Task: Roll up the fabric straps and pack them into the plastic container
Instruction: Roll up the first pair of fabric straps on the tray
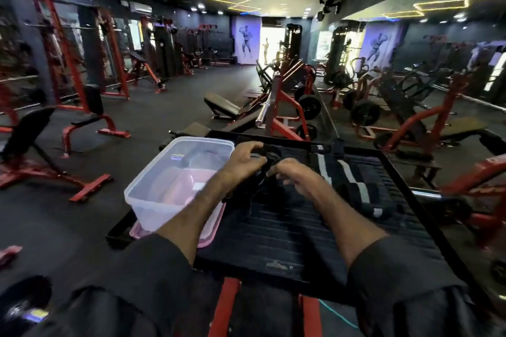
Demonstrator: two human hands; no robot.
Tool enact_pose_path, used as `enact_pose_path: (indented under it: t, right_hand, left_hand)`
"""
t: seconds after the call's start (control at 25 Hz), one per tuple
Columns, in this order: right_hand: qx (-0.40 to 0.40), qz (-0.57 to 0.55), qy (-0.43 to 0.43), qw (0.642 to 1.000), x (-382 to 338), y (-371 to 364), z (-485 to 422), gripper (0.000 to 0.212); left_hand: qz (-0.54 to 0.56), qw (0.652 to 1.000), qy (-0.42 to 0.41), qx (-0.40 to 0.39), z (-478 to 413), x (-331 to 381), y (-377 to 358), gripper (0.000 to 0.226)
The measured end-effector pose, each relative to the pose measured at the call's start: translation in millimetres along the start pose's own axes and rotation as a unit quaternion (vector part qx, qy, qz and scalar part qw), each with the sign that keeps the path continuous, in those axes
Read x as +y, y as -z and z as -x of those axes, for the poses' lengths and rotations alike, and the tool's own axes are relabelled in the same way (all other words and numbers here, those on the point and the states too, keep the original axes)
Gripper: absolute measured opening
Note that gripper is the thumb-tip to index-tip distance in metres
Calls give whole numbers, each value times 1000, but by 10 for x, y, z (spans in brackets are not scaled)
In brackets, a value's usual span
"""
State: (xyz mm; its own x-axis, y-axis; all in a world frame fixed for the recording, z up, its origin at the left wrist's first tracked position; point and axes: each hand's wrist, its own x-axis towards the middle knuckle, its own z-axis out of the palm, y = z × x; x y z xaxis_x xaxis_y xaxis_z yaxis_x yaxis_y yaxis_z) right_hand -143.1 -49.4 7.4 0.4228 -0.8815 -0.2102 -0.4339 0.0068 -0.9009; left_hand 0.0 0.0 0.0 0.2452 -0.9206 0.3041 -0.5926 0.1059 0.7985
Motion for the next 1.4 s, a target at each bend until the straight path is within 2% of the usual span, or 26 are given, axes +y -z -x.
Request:
enact_pose_path:
  t: [0.12, 0.24, 0.32, 0.36, 0.44, 0.52, 0.64, 0.76, 0.88, 0.96, 1.04, 1.08, 1.2, 1.4]
  right_hand:
    - [-19, -67, -56, 996, 130, -175, -43, 19]
    - [-4, -97, -41, 994, 280, -292, -111, 25]
    - [5, -105, -22, 994, 372, -257, -148, 17]
    - [10, -109, -20, 994, 390, -217, -113, 13]
    - [25, -112, -27, 993, 383, -84, -31, 24]
    - [47, -146, -29, 988, 346, 107, 30, 31]
    - [108, -223, -21, 969, 277, 458, 130, 15]
    - [153, -321, -30, 934, 262, 684, 206, 16]
    - [117, -327, -55, 936, 326, 772, 330, 20]
    - [84, -300, -49, 949, 411, 748, 451, 35]
    - [60, -277, -40, 958, 478, 662, 647, 55]
    - [50, -273, -31, 960, 516, 623, 743, 58]
    - [23, -241, -10, 970, 600, 563, 1086, 51]
    - [-50, -181, 4, 982, 810, 540, 1631, 51]
  left_hand:
    - [-47, 996, 71, 10, 91, -181, -93, 54]
    - [-90, 986, 140, -22, 230, -359, -159, 53]
    - [-108, 982, 152, -22, 309, -390, -184, 49]
    - [-124, 981, 146, -26, 334, -458, -209, 48]
    - [-174, 977, 121, -34, 368, -541, -251, 44]
    - [-190, 975, 112, 4, 419, -508, -305, 41]
    - [-225, 972, 50, 42, 502, -328, -344, 32]
    - [-291, 956, -25, -24, 515, -157, -200, 31]
    - [-400, 905, -82, -119, 537, 53, 5, 30]
    - [-432, 879, -103, -175, 608, 221, 99, 30]
    - [-430, 870, -109, -215, 690, 368, 139, 27]
    - [-420, 871, -111, -228, 739, 433, 147, 26]
    - [-397, 871, -123, -263, 928, 534, 139, 31]
    - [-417, 848, -153, -287, 1368, 677, 190, 34]
